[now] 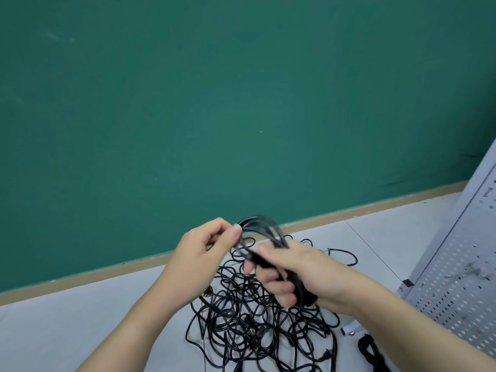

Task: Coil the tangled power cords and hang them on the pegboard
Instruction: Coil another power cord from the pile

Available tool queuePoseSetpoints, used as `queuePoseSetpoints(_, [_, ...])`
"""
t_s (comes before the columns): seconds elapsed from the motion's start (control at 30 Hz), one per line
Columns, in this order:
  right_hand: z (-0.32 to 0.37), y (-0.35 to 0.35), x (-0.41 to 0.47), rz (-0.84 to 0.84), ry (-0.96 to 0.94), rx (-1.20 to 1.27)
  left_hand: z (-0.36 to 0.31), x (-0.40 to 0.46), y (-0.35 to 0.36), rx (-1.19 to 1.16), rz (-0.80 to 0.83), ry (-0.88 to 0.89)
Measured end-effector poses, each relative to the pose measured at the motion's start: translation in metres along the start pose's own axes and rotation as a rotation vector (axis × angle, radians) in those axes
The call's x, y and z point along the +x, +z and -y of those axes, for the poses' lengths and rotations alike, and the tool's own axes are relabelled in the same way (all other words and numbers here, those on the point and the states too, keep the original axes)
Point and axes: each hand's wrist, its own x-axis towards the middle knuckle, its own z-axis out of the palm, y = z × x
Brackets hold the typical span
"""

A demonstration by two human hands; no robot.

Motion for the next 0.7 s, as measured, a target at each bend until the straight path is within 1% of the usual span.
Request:
queuePoseSetpoints(0.07, [0.004, -0.008, 0.0, -0.047, -0.115, 0.246, 0.009, 0.002, -0.003, -0.015, -0.041, -0.056])
queuePoseSetpoints(0.13, [0.008, -0.016, 0.0, -0.153, -0.212, 0.394, 0.019, 0.005, -0.005, -0.125, -0.035, -0.148])
queuePoseSetpoints(0.2, [0.01, -0.02, 0.0, -0.262, -0.245, 0.435, 0.025, 0.006, -0.005, -0.173, 0.003, -0.2])
queuePoseSetpoints(0.3, [0.007, -0.018, 0.004, -0.314, -0.228, 0.45, 0.024, 0.006, 0.001, -0.143, 0.017, -0.212])
queuePoseSetpoints(0.37, [0.007, -0.017, 0.006, -0.337, -0.211, 0.402, 0.021, 0.005, 0.004, -0.118, 0.029, -0.223])
queuePoseSetpoints(0.43, [0.007, -0.018, 0.007, -0.36, -0.207, 0.332, 0.017, 0.003, 0.01, -0.111, 0.078, -0.243])
queuePoseSetpoints(0.57, [0.004, -0.015, 0.009, -0.38, -0.217, 0.197, 0.002, -0.006, 0.031, -0.226, 0.227, -0.305])
queuePoseSetpoints(0.63, [0.001, -0.012, 0.011, -0.421, -0.244, 0.051, -0.003, -0.01, 0.039, -0.268, 0.294, -0.311])
queuePoseSetpoints(0.7, [-0.001, -0.01, 0.013, -0.47, -0.281, -0.104, -0.003, -0.012, 0.043, -0.287, 0.323, -0.309])
